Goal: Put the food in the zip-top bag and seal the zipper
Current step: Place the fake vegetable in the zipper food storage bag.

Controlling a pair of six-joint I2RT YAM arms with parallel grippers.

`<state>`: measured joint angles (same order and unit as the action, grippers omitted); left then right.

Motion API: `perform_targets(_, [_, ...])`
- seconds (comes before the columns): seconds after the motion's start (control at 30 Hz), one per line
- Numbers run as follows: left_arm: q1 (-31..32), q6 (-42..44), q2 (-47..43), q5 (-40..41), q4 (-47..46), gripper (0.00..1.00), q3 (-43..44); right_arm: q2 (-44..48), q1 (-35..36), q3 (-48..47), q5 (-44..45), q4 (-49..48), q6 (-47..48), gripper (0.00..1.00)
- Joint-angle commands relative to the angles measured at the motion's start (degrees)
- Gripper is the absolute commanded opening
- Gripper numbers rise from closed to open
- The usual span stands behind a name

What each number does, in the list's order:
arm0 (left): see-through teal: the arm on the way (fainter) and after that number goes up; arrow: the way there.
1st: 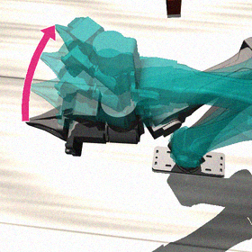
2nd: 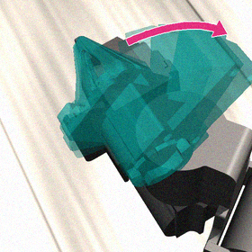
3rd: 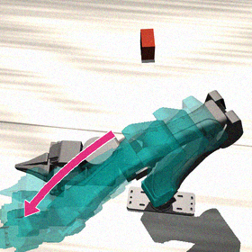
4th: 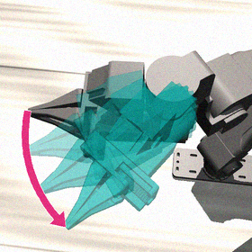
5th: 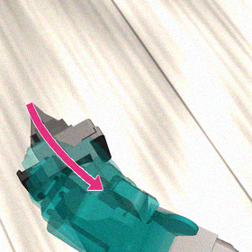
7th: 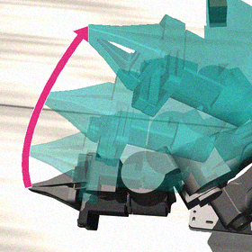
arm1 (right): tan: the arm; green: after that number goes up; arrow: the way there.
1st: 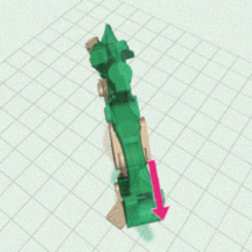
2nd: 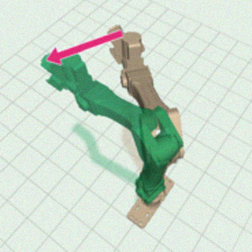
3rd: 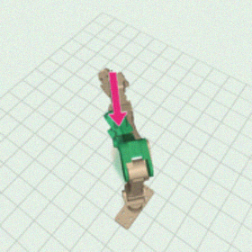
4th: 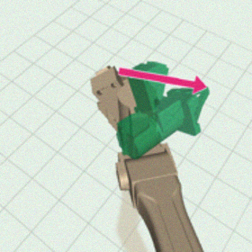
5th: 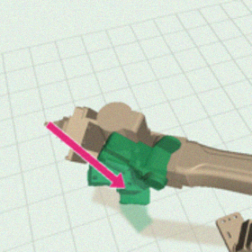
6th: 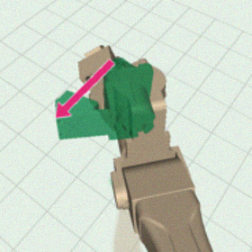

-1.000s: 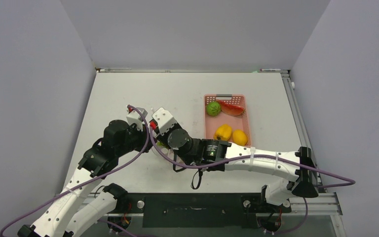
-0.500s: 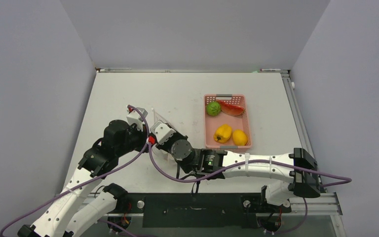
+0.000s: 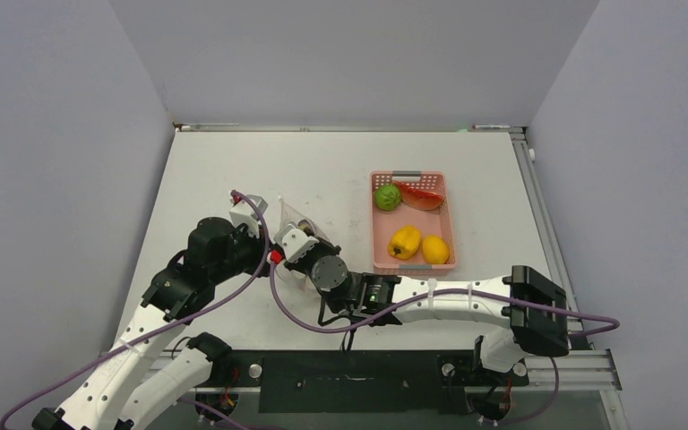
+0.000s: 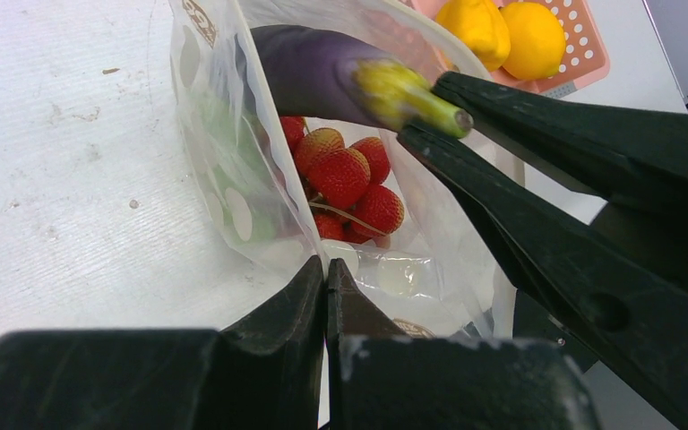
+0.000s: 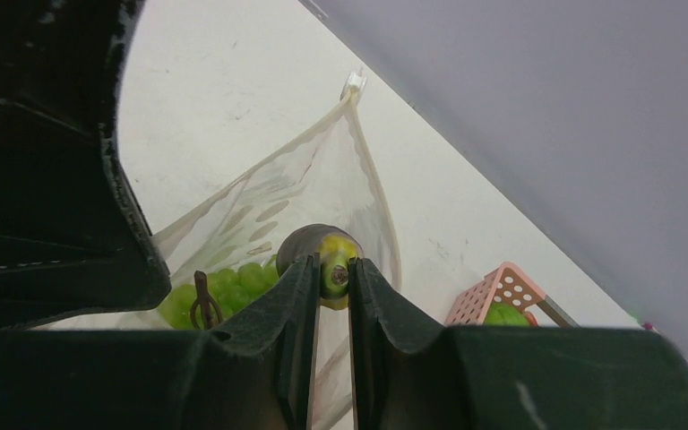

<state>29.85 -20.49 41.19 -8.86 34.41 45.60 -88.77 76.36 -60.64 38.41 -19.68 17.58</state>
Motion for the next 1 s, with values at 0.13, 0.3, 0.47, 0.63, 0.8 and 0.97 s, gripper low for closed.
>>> perform_targets(0.13, [-0.3,0.3,-0.1,-0.9,-2.5,0.00,0.4,-3.1,-2.4,-0.3,-3.9,-1.7,-3.4,0.05])
perform_targets(0.3, [-0.4,0.4,-0.1,-1.0,-2.6,0.00,0.4,-5.1,-3.5,-0.5,-6.4,0.8,-6.2,0.05])
perform_targets(0.47, [-0.7,0.4,-0.5,-1.2,-2.8,0.00,0.4,-7.2,-5.1,-1.3,-9.1,4.5,-9.9,0.05])
perform_targets(0.63, [-0.8,0.4,-0.9,-1.2,-2.9,0.00,0.3,-9.3,-7.2,-4.2,-11.4,11.2,-14.5,0.05])
perform_targets(0.8, [-0.8,0.3,-0.9,-1.1,-3.0,0.00,0.3,-7.9,-7.3,-4.6,-12.3,11.9,-14.9,0.12])
perform_targets(0.97, [-1.0,0.3,-0.8,-1.1,-3.0,0.00,0.3,-4.3,-7.0,-6.0,-12.4,13.2,-15.9,0.28])
